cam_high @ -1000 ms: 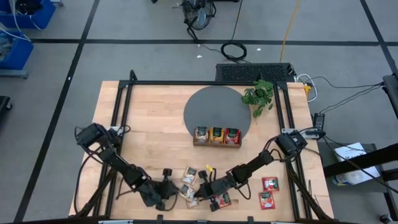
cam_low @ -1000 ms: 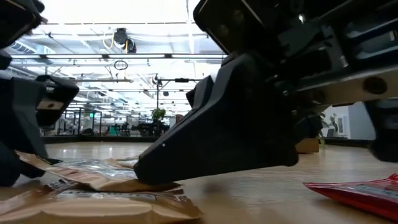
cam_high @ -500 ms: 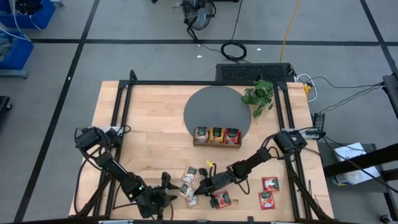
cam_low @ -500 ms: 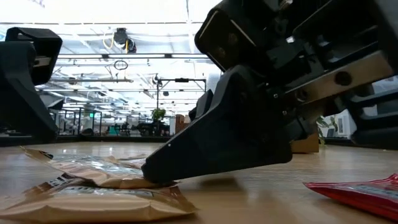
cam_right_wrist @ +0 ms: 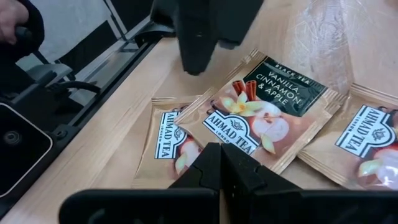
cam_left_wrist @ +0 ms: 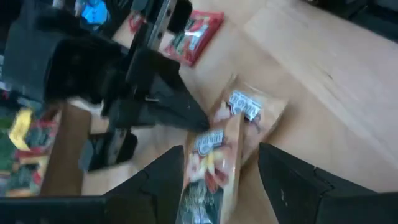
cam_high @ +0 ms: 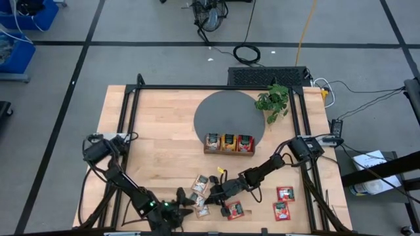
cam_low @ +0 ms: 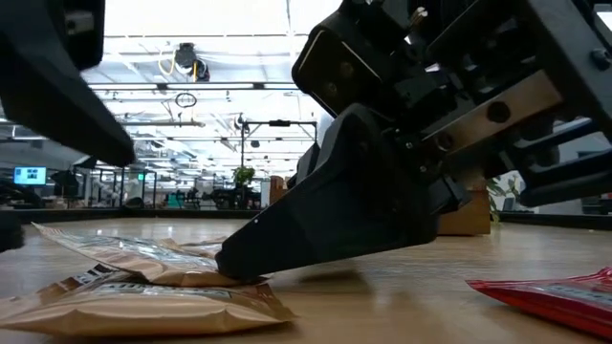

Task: Pick & Place Tea
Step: Put the brown tea bag into the left wooden organizer

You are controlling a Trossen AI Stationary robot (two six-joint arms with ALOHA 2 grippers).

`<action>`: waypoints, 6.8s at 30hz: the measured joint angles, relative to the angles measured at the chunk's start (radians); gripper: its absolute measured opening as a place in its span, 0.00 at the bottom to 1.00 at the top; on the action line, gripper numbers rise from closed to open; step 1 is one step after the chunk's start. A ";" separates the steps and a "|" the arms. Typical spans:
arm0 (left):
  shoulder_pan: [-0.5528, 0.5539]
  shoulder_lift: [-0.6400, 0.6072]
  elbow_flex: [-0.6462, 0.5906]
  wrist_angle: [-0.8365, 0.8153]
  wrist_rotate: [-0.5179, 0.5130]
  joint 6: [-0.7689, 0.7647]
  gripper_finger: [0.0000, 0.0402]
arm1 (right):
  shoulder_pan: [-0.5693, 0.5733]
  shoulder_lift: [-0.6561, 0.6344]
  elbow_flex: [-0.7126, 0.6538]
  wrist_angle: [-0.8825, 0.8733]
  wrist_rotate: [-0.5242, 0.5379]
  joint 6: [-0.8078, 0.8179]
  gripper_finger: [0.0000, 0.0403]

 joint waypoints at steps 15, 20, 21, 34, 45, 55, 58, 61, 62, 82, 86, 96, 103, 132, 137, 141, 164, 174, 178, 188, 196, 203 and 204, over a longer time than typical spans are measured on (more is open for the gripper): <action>0.002 0.022 0.107 -0.369 -0.008 -0.094 0.52 | -0.001 0.000 -0.001 0.025 -0.035 0.006 0.00; 0.003 0.023 0.107 -0.394 0.017 -0.102 0.52 | -0.014 0.001 -0.001 0.074 -0.144 0.026 0.00; 0.003 0.023 0.107 -0.396 0.018 -0.102 0.52 | -0.015 0.001 -0.001 0.075 -0.152 0.028 0.00; 0.033 0.004 0.099 -0.445 0.069 -0.308 0.51 | -0.017 0.001 -0.001 0.061 -0.154 0.040 0.00; 0.063 -0.188 0.098 -0.466 0.300 -0.719 0.51 | -0.018 0.000 0.000 0.014 -0.125 0.023 0.00; 0.229 -0.210 0.099 -0.466 0.539 -1.256 0.51 | -0.018 0.000 -0.001 -0.004 -0.118 -0.004 0.00; 0.255 -0.209 0.099 -0.468 0.583 -1.310 0.52 | -0.018 0.000 -0.001 -0.024 -0.097 -0.019 0.00; 0.278 -0.209 0.099 -0.467 0.644 -1.347 0.52 | -0.018 0.001 -0.001 -0.043 -0.076 -0.018 0.00; 0.285 -0.209 0.099 -0.468 0.653 -1.362 0.52 | -0.018 0.007 -0.001 -0.039 -0.075 -0.020 0.00; 0.312 -0.212 -0.006 -0.424 0.770 -1.536 0.51 | -0.034 0.072 -0.001 0.020 -0.072 0.002 0.00; 0.312 -0.213 -0.021 -0.377 0.762 -1.508 0.50 | -0.034 0.072 -0.001 0.020 -0.072 0.002 0.00; 0.312 -0.209 -0.018 -0.358 0.736 -1.349 0.03 | -0.033 0.073 -0.002 0.039 -0.073 -0.016 0.00; 0.312 -0.226 -0.017 -0.357 0.730 -1.252 0.01 | -0.032 0.065 -0.002 0.058 -0.076 -0.051 0.00; 0.350 -0.256 0.283 -0.711 0.455 -0.722 0.00 | 0.054 -0.575 -0.387 0.099 0.316 -0.043 0.48; 0.370 -0.179 0.370 -0.750 0.484 -0.663 0.00 | 0.017 -0.570 -0.358 0.054 0.283 -0.048 0.50; 0.382 -0.130 0.443 -0.775 0.483 -0.621 0.00 | -0.001 -0.570 -0.342 -0.018 0.262 -0.033 0.50; 0.468 -0.103 0.516 -0.746 0.466 -0.512 0.00 | -0.020 -0.564 -0.339 -0.069 0.267 -0.028 0.46; 0.472 -0.103 0.517 -0.730 0.476 -0.505 0.00 | -0.045 -0.551 -0.339 -0.077 0.264 -0.043 0.29; 0.472 -0.103 0.517 -0.728 0.476 -0.497 0.00 | -0.044 -0.550 -0.339 -0.082 0.257 -0.063 0.14; 0.473 -0.103 0.517 -0.706 0.479 -0.494 0.04 | -0.044 -0.550 -0.339 -0.087 0.188 -0.096 0.00; 0.456 -0.103 0.517 -0.827 0.530 -0.503 0.10 | -0.044 -0.556 -0.339 -0.081 0.215 -0.124 0.00; 0.382 -0.104 0.483 -0.944 0.500 -0.655 0.15 | -0.069 -0.588 -0.346 -0.046 0.299 -0.215 0.00; 0.362 -0.104 0.476 -0.944 0.477 -0.669 0.15 | -0.080 -0.591 -0.355 -0.018 0.304 -0.227 0.00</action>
